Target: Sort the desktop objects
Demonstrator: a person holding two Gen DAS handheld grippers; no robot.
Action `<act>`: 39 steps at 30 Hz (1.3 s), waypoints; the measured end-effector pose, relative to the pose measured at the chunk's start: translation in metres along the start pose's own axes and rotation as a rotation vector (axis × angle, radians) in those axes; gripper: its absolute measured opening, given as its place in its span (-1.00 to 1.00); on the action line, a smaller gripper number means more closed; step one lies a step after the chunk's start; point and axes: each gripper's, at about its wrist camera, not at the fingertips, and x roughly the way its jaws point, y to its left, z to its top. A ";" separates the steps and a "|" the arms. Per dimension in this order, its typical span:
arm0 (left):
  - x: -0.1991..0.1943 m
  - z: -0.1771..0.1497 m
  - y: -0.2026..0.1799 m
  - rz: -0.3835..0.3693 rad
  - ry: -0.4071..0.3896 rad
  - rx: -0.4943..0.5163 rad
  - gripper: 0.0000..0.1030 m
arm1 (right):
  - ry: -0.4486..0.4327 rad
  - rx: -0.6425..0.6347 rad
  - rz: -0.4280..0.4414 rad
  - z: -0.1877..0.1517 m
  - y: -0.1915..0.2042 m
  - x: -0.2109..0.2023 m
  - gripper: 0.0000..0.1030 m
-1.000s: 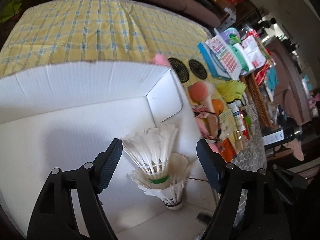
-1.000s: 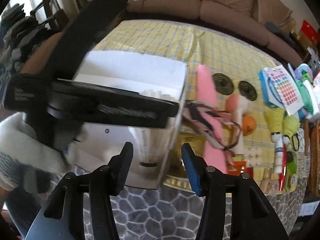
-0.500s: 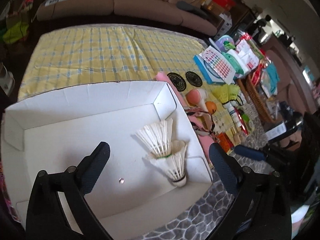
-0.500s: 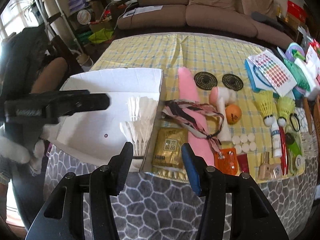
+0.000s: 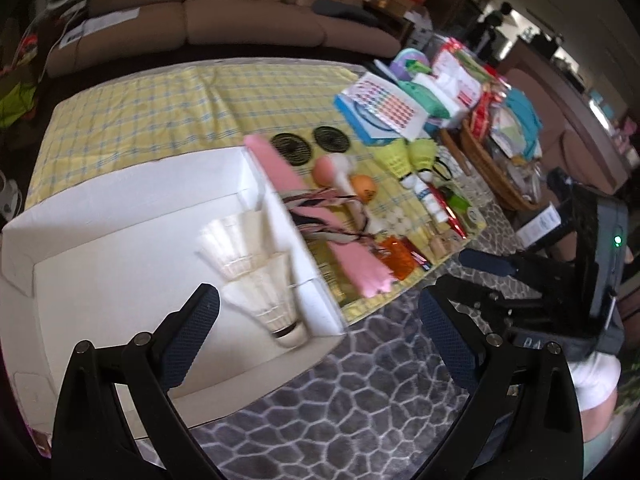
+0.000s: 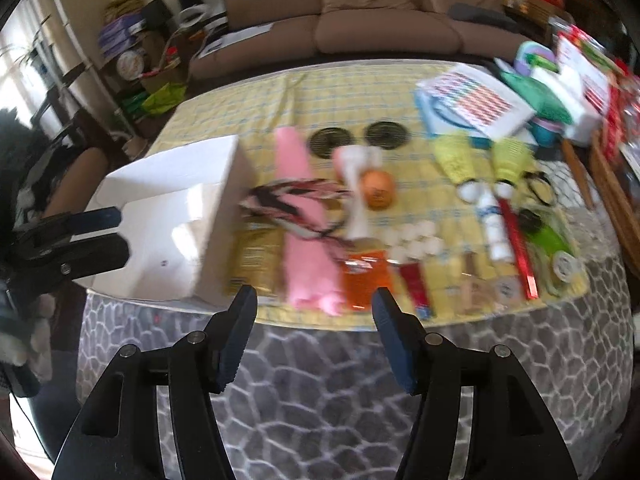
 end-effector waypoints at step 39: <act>0.315 0.293 -0.050 0.007 0.078 -0.003 0.93 | -0.159 0.407 0.012 0.160 -0.280 0.098 -0.01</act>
